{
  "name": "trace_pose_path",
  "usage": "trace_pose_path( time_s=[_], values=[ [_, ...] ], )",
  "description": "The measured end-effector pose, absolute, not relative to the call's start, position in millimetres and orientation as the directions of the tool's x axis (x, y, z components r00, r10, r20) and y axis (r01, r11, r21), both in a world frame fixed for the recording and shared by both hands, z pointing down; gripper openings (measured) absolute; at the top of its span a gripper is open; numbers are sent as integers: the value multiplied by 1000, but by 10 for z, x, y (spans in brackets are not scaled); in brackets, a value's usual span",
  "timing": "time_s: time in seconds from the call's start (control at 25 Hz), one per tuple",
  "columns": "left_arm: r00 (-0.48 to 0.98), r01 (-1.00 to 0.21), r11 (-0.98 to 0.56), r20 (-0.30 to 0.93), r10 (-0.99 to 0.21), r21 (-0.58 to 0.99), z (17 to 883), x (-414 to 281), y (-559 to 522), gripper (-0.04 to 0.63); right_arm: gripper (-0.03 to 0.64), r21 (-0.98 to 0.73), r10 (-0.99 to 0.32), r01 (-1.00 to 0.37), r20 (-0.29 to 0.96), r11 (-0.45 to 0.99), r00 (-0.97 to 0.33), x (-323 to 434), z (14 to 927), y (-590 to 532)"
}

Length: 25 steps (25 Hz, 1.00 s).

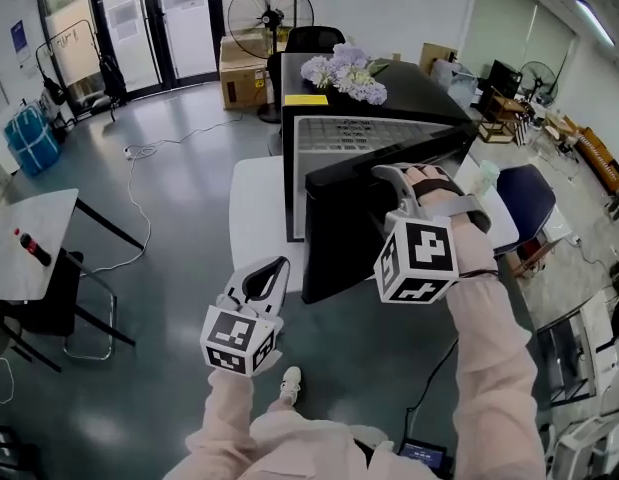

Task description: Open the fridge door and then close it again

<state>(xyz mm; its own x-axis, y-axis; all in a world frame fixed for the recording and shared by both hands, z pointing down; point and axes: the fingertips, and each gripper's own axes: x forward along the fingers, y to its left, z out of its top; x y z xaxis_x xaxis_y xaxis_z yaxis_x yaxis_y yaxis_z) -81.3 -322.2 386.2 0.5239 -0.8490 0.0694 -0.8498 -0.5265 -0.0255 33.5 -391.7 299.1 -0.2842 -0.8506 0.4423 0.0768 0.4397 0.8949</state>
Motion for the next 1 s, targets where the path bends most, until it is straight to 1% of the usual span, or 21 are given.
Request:
trace_pose_path(
  time_s=[0.36,0.56,1.0],
  values=[
    [525,-848,-529,96,-846,-31,3915,-621,-2640,11,190,899,-850,93,436,429,-295,610,2993,-3536],
    [547,-832,-553,103,-831,-43,3935,-461,-2444,11,192,899,-840,115,436,423,-323,780,3017,-3361],
    [573,-812,-581,113,-812,-51,3965,-125,-2083,11,204,901,-834,144,434,410,-341,1158,3022,-3015]
  ],
)
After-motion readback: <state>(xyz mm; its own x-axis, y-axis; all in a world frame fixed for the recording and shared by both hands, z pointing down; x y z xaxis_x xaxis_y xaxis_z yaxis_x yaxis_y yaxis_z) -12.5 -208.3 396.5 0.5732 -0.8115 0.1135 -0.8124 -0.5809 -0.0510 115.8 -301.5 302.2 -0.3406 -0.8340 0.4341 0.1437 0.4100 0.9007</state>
